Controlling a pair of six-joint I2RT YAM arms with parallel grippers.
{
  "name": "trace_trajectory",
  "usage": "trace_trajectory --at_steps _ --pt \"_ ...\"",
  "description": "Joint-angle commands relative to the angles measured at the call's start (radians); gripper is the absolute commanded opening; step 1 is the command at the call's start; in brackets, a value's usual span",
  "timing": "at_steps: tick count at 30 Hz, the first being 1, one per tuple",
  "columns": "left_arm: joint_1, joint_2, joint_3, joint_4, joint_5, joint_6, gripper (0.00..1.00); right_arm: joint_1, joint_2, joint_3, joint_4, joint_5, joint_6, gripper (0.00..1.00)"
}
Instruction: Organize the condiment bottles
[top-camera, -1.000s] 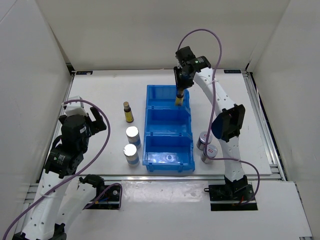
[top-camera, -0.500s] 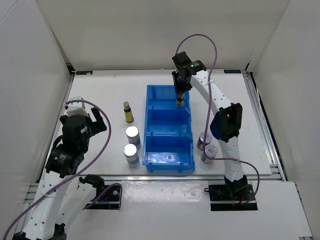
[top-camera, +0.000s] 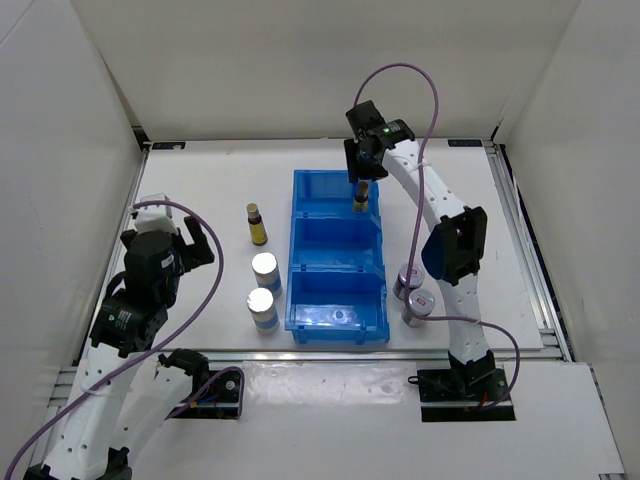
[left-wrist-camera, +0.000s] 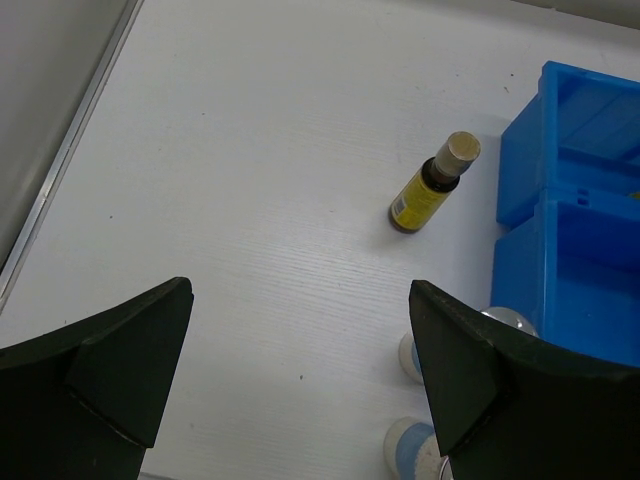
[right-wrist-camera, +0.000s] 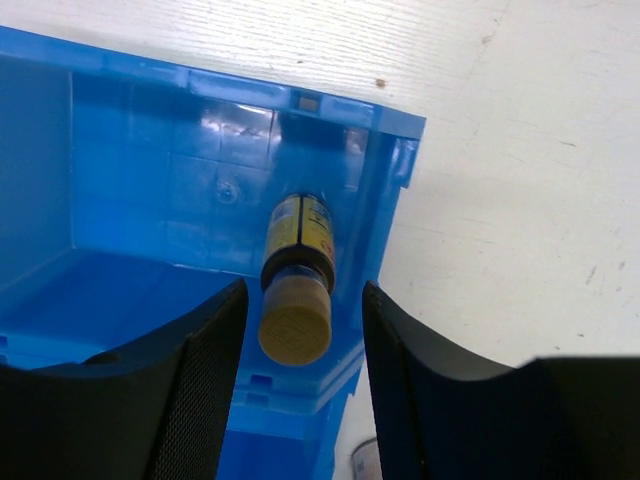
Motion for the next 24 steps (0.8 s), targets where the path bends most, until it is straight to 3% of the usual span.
trace_trajectory --at_steps 1,3,8,11,12,13,17,24 --pt "-0.007 0.003 -0.003 0.016 0.027 0.020 1.00 -0.015 -0.155 0.050 -0.029 0.063 -0.002 0.55" --pt "-0.007 0.012 -0.003 0.004 0.038 0.020 1.00 -0.024 -0.214 0.016 -0.029 0.104 -0.020 0.62" --pt "-0.007 0.053 0.009 -0.007 0.214 0.069 1.00 -0.037 -0.453 -0.169 -0.029 0.204 -0.030 0.59" --pt "-0.007 0.079 0.020 0.002 0.194 0.018 1.00 -0.093 -0.614 -0.336 -0.009 0.204 0.027 0.68" --pt "-0.007 0.093 0.010 0.002 0.184 -0.018 1.00 -0.104 -0.700 -0.379 -0.009 0.177 0.047 0.76" --pt "-0.007 0.105 0.019 0.011 0.241 -0.018 1.00 -0.115 -0.740 -0.459 -0.009 0.154 0.065 0.80" --pt "0.002 0.280 0.095 0.011 0.334 -0.050 1.00 -0.126 -0.918 -0.659 0.030 0.020 0.076 0.83" --pt "0.002 0.627 0.286 0.011 0.407 -0.081 1.00 -0.144 -1.019 -0.711 -0.065 -0.038 0.036 0.85"
